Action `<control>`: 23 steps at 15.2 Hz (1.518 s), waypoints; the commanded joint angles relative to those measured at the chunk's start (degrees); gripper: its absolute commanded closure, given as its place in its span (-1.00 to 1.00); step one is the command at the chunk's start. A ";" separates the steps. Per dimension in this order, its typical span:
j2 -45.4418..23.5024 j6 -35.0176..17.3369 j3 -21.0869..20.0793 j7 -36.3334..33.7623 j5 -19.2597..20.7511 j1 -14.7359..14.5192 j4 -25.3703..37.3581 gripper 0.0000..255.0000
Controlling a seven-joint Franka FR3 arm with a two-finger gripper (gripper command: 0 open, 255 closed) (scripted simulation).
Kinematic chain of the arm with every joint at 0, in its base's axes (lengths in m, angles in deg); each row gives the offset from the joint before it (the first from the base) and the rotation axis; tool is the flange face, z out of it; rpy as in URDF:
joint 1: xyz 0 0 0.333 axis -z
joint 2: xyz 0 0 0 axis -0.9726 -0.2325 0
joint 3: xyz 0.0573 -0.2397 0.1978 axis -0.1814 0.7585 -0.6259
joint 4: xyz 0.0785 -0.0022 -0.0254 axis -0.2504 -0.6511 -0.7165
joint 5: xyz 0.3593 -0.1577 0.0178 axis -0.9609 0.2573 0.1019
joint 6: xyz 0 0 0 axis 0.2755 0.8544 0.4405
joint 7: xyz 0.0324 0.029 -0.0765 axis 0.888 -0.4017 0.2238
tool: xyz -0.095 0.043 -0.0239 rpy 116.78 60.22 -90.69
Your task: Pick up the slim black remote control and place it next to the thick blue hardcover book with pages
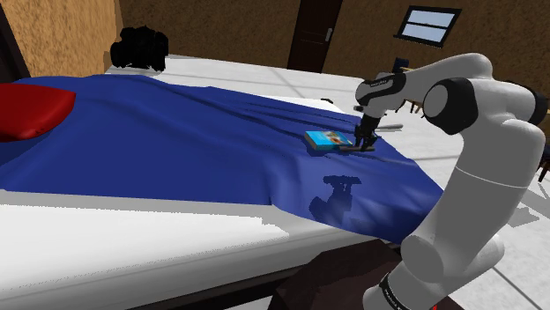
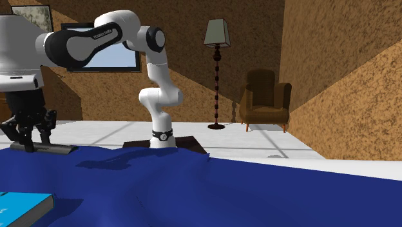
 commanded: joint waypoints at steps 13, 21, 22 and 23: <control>-4.69 -9.34 -0.66 1.20 -1.99 0.59 -4.91 1.00; -4.97 -9.79 -0.71 1.27 -2.12 0.63 -5.09 1.00; -4.97 -9.79 -0.71 1.27 -2.12 0.63 -5.09 1.00; -4.97 -9.79 -0.71 1.27 -2.12 0.63 -5.09 -1.00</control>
